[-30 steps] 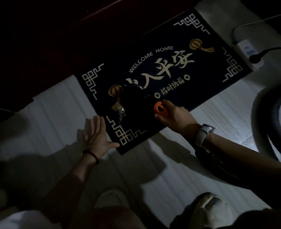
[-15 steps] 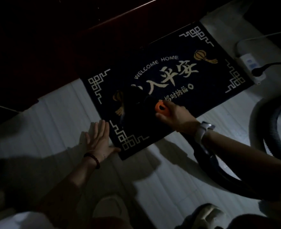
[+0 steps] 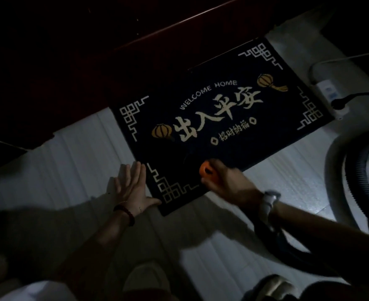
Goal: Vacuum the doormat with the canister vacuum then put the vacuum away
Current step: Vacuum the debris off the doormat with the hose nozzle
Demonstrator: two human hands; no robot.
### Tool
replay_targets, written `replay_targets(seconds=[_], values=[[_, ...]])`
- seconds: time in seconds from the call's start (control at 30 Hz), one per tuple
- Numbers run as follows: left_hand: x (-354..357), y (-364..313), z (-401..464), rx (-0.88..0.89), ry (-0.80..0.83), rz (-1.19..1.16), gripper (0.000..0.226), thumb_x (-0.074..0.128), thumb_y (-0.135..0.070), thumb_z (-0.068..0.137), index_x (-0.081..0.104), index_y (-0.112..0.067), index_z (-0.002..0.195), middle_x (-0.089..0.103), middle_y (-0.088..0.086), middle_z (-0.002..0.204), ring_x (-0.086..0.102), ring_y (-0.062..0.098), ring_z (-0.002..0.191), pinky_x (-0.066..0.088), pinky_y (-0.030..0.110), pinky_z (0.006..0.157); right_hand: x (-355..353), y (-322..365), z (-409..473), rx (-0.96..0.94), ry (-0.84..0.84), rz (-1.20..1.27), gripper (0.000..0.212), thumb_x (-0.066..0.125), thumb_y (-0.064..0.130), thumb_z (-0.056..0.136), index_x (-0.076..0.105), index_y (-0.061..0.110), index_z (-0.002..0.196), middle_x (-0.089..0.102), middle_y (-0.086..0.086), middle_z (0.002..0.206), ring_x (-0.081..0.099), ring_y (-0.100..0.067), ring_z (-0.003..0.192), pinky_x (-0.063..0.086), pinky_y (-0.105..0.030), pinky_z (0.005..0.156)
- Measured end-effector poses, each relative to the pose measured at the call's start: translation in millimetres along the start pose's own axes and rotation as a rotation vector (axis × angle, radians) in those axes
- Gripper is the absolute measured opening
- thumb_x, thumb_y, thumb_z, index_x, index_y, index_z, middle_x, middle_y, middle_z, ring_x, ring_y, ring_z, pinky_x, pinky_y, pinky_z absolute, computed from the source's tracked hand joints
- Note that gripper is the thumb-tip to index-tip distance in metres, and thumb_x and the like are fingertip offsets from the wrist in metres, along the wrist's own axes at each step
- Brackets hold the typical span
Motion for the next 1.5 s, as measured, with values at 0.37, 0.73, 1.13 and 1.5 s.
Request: replay_targets(seconds=[0.37, 0.73, 1.13, 1.5], values=[[-0.5, -1.2, 0.2, 0.004, -0.012, -0.058, 0.119, 0.072, -0.051, 0.071, -0.014, -0.021, 0.147, -0.023, -0.005, 0.154, -0.028, 0.02, 0.14, -0.015, 0.052, 0.112, -20.6, 9.1, 15.7, 0.067, -0.058, 0.022, 0.046, 0.045, 0.05, 0.091, 0.038, 0.023, 0.128, 0.055, 0.002, 0.095, 0.061, -0.018, 0.081, 0.051, -0.031, 0.068], [-1.5, -3.5, -1.8, 0.007, 0.013, -0.066, 0.118, 0.071, -0.049, 0.072, -0.016, -0.019, 0.146, -0.025, -0.004, 0.153, -0.028, 0.022, 0.139, -0.013, 0.054, 0.112, 7.1, -19.2, -58.5, 0.094, 0.156, -0.091, 0.049, 0.046, 0.05, 0.09, 0.034, 0.025, 0.132, 0.053, 0.008, 0.086, 0.057, -0.01, 0.07, 0.044, -0.022, 0.062], [-3.4, -3.3, 0.5, 0.012, 0.03, -0.036, 0.118, 0.071, -0.052, 0.071, -0.014, -0.02, 0.147, -0.024, -0.004, 0.154, -0.026, 0.022, 0.141, -0.012, 0.053, 0.112, 33.7, -13.6, -65.0, -0.007, 0.169, -0.069, 0.046, 0.044, 0.05, 0.092, 0.035, 0.024, 0.128, 0.058, 0.007, 0.09, 0.055, -0.008, 0.072, 0.041, -0.021, 0.066], [-1.2, -0.6, 1.4, 0.039, 0.047, -0.026, 0.116, 0.068, -0.052, 0.074, -0.016, -0.019, 0.146, -0.026, -0.004, 0.153, -0.025, 0.02, 0.141, -0.009, 0.053, 0.114, 28.3, 30.4, -16.8, -0.2, 0.104, -0.275, 0.057, 0.037, 0.044, 0.096, 0.017, 0.026, 0.146, 0.056, -0.008, 0.123, 0.058, -0.027, 0.103, 0.046, -0.032, 0.08]])
Point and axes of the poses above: each hand's wrist, its own z-axis towards the middle knuckle, its own x-axis out of the palm, y = z × x, the point moved 6 cm from there along z, towards the middle knuckle
